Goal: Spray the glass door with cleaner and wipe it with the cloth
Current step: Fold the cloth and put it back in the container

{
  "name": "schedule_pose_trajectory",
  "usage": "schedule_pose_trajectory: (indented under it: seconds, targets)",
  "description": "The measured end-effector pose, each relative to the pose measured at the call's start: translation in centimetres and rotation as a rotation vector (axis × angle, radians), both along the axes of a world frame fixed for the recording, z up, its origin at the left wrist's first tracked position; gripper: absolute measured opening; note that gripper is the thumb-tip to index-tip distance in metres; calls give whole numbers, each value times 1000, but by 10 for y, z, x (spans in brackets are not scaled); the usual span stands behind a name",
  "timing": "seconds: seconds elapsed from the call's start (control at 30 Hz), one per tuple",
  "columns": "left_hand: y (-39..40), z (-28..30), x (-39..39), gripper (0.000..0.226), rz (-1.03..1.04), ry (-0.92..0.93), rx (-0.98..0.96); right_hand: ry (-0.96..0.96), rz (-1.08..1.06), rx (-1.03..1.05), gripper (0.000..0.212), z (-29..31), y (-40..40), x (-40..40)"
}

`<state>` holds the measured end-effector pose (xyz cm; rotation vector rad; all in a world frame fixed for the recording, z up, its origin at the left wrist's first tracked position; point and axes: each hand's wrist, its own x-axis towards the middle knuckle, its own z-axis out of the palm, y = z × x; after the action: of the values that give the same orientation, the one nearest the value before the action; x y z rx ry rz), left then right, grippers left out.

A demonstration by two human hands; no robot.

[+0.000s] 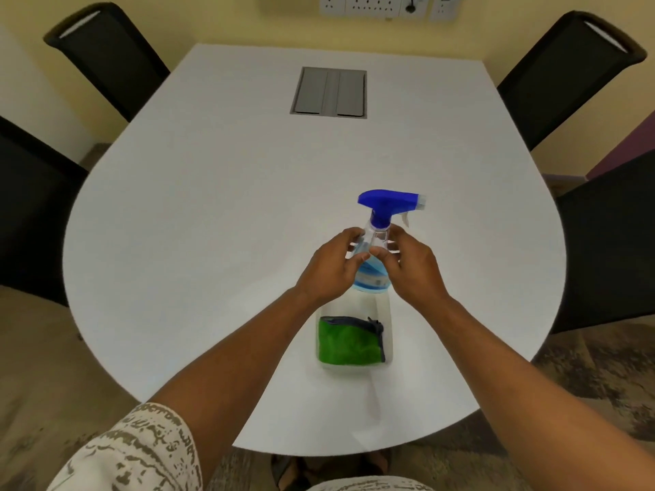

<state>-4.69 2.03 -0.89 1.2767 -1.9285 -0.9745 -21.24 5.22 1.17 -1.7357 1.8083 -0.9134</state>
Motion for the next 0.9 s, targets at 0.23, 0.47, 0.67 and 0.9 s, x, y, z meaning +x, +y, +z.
schedule_pose_trajectory:
  seconds: [0.23,0.47,0.67,0.9]
  targets:
    - [10,-18,22,46,111,27,104,39,41,39,45,-12,-6,29]
    - [8,-42,27,40,90,-18,169,-63,22,127,43,-37,-2,38]
    - [4,-56,19,40,87,-26,207,-135,-43,153,35,-54,0,34]
    - [1,-51,16,48,58,-99,205,-151,-46,185,40,-52,-1,29]
